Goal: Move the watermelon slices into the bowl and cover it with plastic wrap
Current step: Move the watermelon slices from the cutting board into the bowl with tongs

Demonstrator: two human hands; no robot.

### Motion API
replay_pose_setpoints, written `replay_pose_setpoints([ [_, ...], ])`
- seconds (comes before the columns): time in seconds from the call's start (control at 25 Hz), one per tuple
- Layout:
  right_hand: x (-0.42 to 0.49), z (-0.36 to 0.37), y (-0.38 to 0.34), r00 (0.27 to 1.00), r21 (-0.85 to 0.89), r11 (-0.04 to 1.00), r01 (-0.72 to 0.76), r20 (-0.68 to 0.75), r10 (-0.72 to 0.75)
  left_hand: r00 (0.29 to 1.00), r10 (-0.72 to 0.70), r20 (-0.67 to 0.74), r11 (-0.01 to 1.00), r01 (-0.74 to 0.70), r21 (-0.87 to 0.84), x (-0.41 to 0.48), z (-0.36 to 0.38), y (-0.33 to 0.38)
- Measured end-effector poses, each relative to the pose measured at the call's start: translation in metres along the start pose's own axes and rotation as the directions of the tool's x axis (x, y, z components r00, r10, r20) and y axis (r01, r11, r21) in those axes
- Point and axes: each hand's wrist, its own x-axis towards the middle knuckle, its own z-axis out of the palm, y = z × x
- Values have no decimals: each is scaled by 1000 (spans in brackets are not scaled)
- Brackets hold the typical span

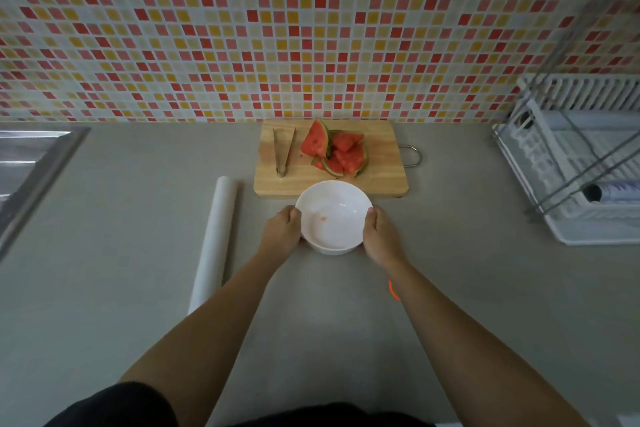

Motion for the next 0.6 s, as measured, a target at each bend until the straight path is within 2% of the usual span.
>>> replay_pose_setpoints([
  [0.2, 9, 6, 0, 997, -24, 1000, -14, -79, 12, 1000, -17, -7, 998, 17, -54, 8, 3, 1],
  [0.28, 11, 9, 2, 995, -45, 999, -16, -95, 12, 992, 17, -128, 999, -23, -43, 17, -4, 9],
  [0.36, 13, 11, 4, 993, -63, 998, -23, -114, 15, 962, 112, -249, 990, -87, 106, 43, -15, 22],
  [0.44, 14, 13, 6, 991, -69, 998, -9, -131, 0, 953, 156, -260, 944, -66, 324, 80, -23, 34],
  [0.52, 14, 13, 8, 988, -80, 997, 21, -148, -33, 970, 79, -229, 835, 61, 547, 111, -24, 41],
  [0.6, 15, 14, 11, 986, -83, 996, 40, -157, -53, 979, -79, -187, 742, 183, 645, 130, -21, 41],
])
